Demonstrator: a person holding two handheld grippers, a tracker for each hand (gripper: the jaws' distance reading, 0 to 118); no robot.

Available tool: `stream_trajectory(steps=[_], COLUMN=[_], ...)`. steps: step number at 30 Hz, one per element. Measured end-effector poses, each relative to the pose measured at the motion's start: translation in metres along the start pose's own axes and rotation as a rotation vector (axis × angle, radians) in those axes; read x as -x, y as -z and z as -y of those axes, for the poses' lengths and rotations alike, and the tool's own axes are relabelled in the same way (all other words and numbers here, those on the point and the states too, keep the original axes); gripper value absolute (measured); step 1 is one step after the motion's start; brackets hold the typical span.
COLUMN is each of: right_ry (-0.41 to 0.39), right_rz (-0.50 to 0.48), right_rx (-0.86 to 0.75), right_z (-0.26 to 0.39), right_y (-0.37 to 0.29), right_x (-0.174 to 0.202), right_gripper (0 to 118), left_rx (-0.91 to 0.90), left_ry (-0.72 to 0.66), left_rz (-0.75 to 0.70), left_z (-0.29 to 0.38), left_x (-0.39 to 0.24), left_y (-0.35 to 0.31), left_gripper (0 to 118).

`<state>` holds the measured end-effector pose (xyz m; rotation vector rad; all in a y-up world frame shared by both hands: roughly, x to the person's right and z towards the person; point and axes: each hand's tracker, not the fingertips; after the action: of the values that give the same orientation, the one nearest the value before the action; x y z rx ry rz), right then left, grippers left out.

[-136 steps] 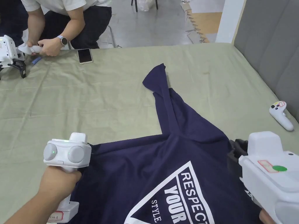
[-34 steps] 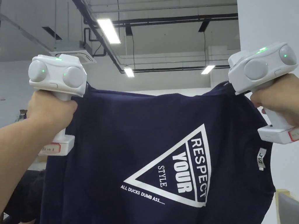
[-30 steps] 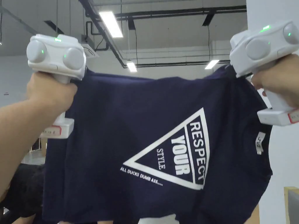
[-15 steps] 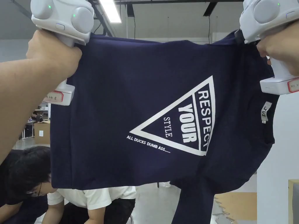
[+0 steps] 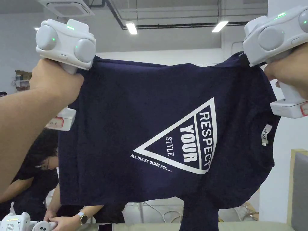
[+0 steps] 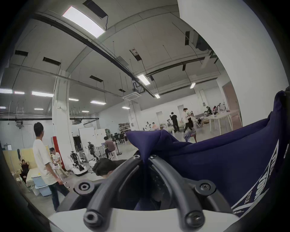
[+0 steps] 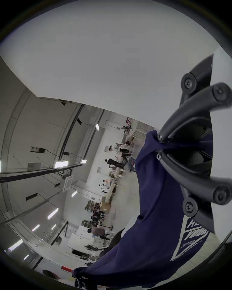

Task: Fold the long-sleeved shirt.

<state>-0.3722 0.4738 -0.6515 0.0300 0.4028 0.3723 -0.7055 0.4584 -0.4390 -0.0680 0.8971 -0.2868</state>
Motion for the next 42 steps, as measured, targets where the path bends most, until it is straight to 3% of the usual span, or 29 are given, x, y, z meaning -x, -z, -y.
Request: stream_trajectory(steps=[10, 16, 20, 30, 40, 42], right_ry=[-0.023, -0.091, -0.050, -0.079, -0.178, -0.163], right_rz=[-0.081, -0.150, -0.198, -0.326, -0.503, -0.539], right_rx=[0.071, 0.108, 0.174, 0.373, 0.599, 0.630], right_z=[0.046, 0.089, 0.142, 0.294, 0.428, 0.447], right_y=[-0.076, -0.151, -0.199, -0.330, -0.456, -0.482], right_x=[0.002, 0.004, 0.004, -0.003, -0.002, 0.000], right_gripper=[4, 4, 4, 4, 4, 4], left_rx=[0.136, 0.235, 0.287, 0.517, 0.781, 0.823], left_ry=[0.046, 0.028, 0.032, 0.080, 0.194, 0.185], left_rz=[0.046, 0.071, 0.096, 0.259, 0.448, 0.492], left_z=[0.056, 0.091, 0.134, 0.247, 0.369, 0.380], left_x=[0.021, 0.042, 0.044, 0.044, 0.056, 0.064], left_y=[-0.085, -0.164, -0.232, -0.376, -0.504, -0.530], left_gripper=[6, 6, 6, 6, 6, 6])
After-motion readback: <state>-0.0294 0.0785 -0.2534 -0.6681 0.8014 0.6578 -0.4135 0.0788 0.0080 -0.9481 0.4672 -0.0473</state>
